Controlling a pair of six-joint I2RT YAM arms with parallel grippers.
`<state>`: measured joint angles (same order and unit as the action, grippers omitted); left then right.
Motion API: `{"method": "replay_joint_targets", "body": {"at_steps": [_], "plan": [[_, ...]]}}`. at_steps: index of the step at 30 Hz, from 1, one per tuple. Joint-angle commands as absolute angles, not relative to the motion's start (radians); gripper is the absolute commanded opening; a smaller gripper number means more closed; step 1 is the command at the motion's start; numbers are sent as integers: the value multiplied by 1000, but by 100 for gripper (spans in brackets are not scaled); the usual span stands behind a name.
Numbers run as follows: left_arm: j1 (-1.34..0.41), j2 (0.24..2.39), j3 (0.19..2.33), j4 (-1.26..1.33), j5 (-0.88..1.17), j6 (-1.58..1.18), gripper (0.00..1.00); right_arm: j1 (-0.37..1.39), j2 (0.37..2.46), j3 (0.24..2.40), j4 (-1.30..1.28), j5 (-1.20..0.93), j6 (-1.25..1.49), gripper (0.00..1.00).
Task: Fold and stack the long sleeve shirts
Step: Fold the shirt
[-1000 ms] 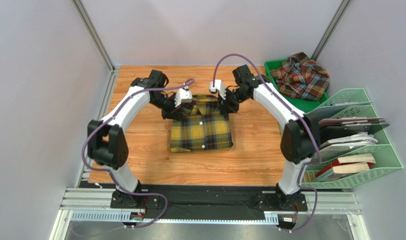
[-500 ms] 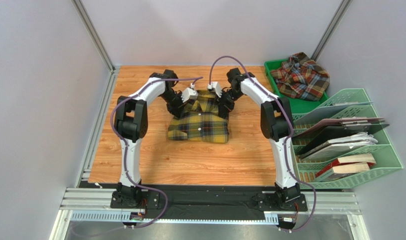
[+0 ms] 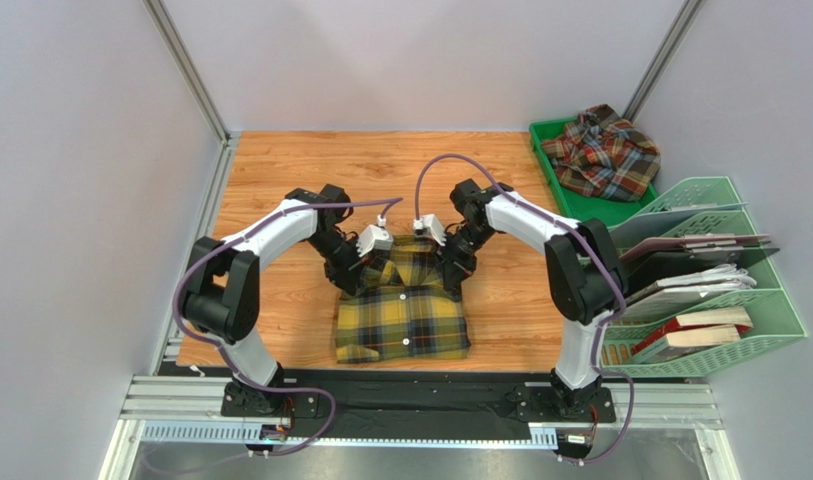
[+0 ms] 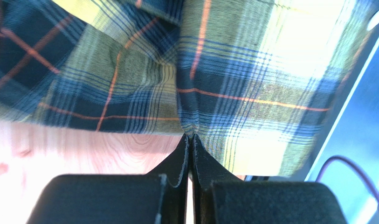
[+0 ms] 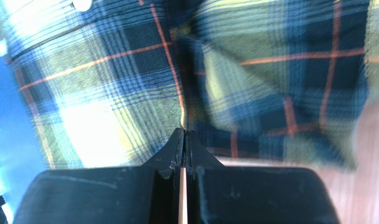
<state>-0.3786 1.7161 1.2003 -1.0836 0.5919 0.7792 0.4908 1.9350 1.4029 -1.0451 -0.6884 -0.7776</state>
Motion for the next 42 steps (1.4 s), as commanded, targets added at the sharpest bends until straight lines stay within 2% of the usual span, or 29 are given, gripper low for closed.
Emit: {"method": "replay_joint_targets", "body": {"at_steps": [1,5,9,20,21,24,26,27,29,33,37,42], "plan": [[-368,1637,1239,-1039,666,700,0,474,1783,1335,-1043,-703,-753,0],[-368,1663,1281,-1008,637,693,0,424,1762,1338,-1017,-680,-738,0],[-353,1718,1279,-947,566,695,0,367,1845,1460,-1006,-670,-703,0],[-282,1836,1348,-907,509,730,0,365,1989,1549,-1046,-706,-670,2],[-282,1836,1356,-929,526,736,4,364,1996,1563,-1061,-701,-667,16],[-279,1783,1382,-977,607,791,26,319,2019,1681,-1137,-754,-632,34],[-279,1738,1384,-985,662,857,34,267,2040,1811,-1187,-813,-592,39],[-279,1709,1387,-988,719,879,48,252,2068,1848,-1195,-884,-539,43],[-293,1704,1413,-988,762,919,64,232,2097,1909,-1184,-945,-470,44],[-351,1784,1489,-1008,779,969,65,242,2186,1991,-1086,-1067,-228,39],[-403,1874,1581,-1052,785,1032,65,273,2287,2017,-933,-1101,-79,33],[-436,1989,1661,-1160,781,1089,64,322,2371,2071,-859,-1094,-8,27]]}}
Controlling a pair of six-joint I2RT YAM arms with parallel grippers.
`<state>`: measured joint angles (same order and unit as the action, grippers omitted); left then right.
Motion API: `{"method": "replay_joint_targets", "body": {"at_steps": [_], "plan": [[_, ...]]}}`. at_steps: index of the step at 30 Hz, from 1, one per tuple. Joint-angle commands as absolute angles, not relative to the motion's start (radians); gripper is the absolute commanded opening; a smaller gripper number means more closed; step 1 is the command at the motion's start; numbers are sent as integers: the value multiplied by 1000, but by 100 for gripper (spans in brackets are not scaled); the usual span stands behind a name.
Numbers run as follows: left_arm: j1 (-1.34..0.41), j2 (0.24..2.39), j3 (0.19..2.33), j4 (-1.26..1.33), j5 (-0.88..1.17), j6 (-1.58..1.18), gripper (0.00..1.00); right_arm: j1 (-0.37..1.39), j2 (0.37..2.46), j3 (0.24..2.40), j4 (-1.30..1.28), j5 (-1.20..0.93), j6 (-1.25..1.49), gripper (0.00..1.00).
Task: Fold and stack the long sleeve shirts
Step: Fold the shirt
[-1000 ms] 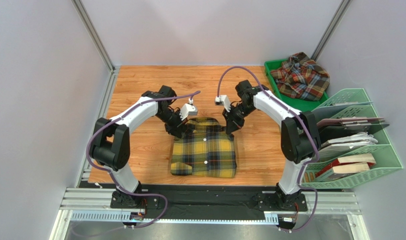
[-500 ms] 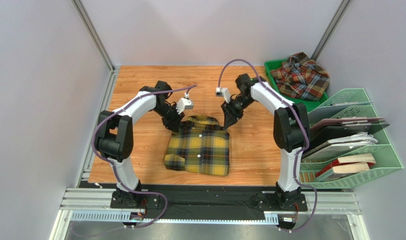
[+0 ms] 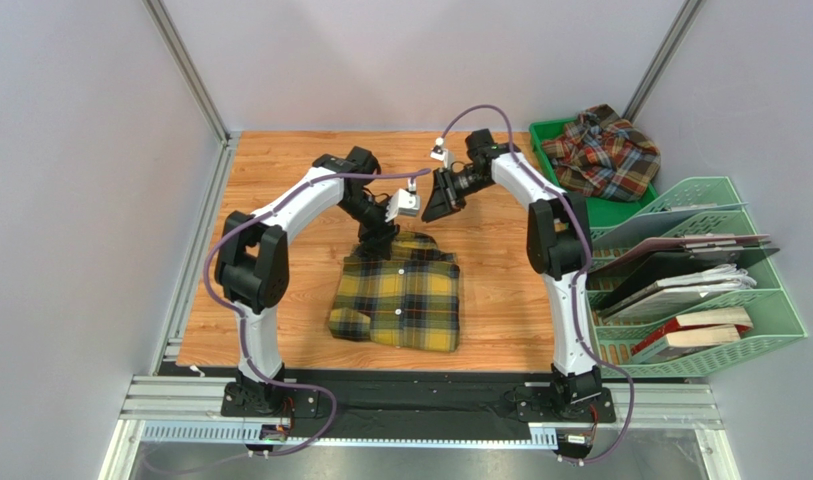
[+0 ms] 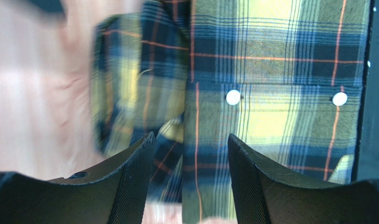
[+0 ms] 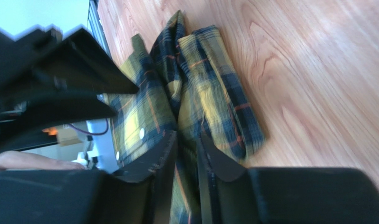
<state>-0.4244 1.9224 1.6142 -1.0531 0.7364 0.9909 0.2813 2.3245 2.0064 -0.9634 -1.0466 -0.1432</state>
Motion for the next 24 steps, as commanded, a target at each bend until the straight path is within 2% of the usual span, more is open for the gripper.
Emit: {"method": "replay_joint_targets", "body": {"at_steps": [1,10,13,14,16,17,20,24], "plan": [[-440,1999,1663,-1163,778,1098,64,328,2384,2077,-829,-1091,35,26],[-460,2078,1687,-1227,742,1149,63,393,2439,2017,-802,-1046,31,22],[-462,2095,1687,-1232,730,1155,59,397,2476,2023,-811,-1023,22,21],[-462,2098,1690,-1236,730,1155,51,399,2482,2026,-811,-1020,18,21],[-463,2097,1695,-1255,738,1163,42,402,2499,2031,-827,-1005,3,20],[-463,2088,1694,-1270,750,1163,34,406,2502,2033,-839,-1000,-35,20],[-475,2059,1652,-1279,750,1167,20,420,2499,2019,-902,-994,-113,18],[-515,2005,1508,-1241,744,1132,9,437,2451,1938,-954,-993,-196,18]]}}
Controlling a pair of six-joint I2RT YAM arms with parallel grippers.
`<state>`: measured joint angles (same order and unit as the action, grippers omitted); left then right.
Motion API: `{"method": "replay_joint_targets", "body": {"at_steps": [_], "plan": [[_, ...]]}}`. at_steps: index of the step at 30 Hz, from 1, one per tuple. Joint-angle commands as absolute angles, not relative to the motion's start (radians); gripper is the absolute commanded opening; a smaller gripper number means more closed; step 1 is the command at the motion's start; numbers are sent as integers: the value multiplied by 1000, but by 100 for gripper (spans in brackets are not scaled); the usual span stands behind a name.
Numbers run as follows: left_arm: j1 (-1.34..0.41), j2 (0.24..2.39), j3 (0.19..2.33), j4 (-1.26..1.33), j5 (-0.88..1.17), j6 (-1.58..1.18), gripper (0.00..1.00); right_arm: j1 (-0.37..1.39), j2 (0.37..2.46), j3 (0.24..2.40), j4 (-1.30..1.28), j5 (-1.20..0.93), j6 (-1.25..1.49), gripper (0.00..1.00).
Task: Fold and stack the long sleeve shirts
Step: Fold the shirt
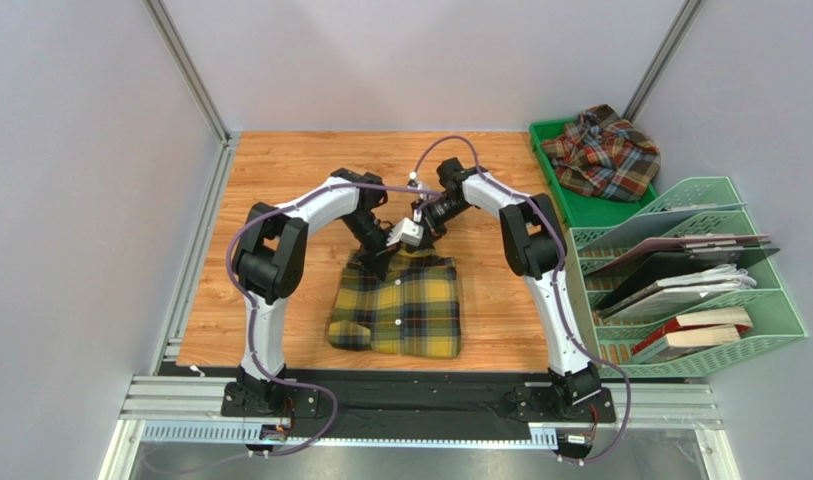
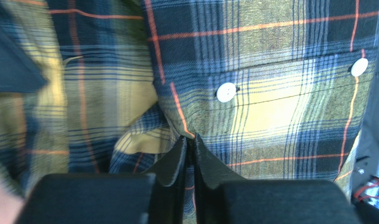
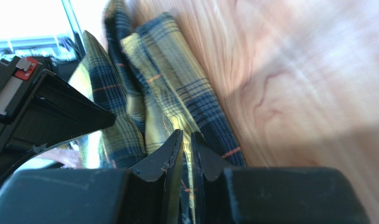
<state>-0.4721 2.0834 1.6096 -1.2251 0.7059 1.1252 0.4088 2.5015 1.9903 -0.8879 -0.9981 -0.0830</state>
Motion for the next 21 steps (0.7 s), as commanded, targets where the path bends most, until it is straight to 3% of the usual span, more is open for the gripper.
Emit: {"method": "replay_joint_targets", "body": {"at_steps": [1,10,21], "plan": [[-531,1991,1482,-1229,747,1118,8,440,2438,1896,-956,-992,-215,18],[-568,1810,1284,-1089,804,966,0,506,2290,1710,-1000,-1012,-333,17],[-568,1782,1362,-1135,730,974,0,500,2266,1902,-1006,-1078,-243,19]]}}
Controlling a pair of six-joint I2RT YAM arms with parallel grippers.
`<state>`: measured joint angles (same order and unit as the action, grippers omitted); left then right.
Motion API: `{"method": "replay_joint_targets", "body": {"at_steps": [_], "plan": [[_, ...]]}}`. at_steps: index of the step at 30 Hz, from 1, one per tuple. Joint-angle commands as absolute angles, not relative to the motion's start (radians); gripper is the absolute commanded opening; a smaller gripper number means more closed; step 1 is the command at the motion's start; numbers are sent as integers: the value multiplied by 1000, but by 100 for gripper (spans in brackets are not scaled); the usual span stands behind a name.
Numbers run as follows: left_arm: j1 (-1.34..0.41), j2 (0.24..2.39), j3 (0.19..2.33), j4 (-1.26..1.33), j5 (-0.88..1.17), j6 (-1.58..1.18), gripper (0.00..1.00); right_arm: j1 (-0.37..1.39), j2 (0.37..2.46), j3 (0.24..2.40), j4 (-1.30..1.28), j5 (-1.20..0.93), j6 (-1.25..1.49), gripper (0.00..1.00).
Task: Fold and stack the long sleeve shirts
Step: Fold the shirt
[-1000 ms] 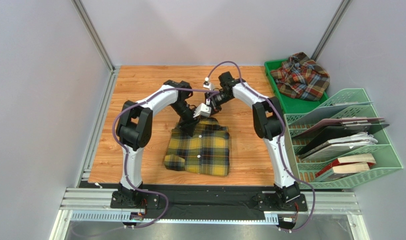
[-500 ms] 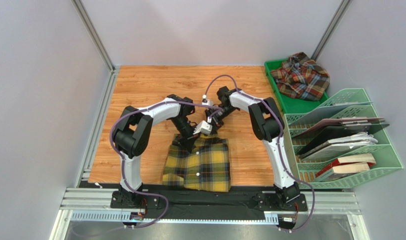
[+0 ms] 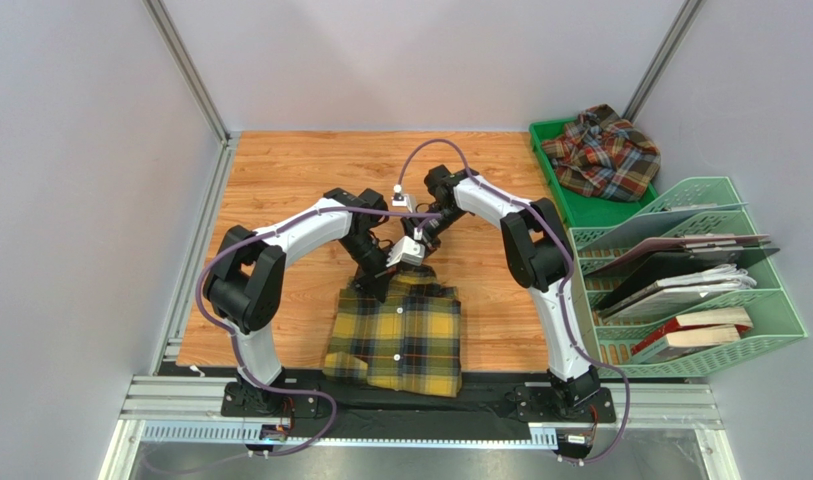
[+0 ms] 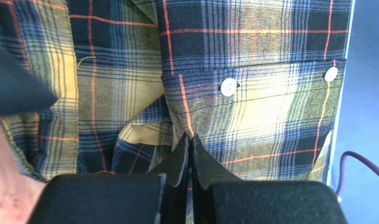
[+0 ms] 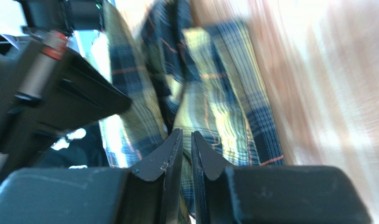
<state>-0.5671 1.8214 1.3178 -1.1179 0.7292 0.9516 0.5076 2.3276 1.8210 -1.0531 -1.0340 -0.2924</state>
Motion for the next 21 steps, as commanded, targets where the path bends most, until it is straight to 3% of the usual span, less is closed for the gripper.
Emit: {"method": "replay_joint_targets", "body": {"at_steps": [1,11,21], "plan": [[-568,1782,1364,-1134,721,977,0,499,2285,1910,-987,-1068,-229,19],[-566,1799,1391,-1118,681,977,0,502,2463,1982,-931,-962,-181,18],[-522,1880,1537,-1109,634,936,0,509,2476,1942,-959,-956,-229,18]]}}
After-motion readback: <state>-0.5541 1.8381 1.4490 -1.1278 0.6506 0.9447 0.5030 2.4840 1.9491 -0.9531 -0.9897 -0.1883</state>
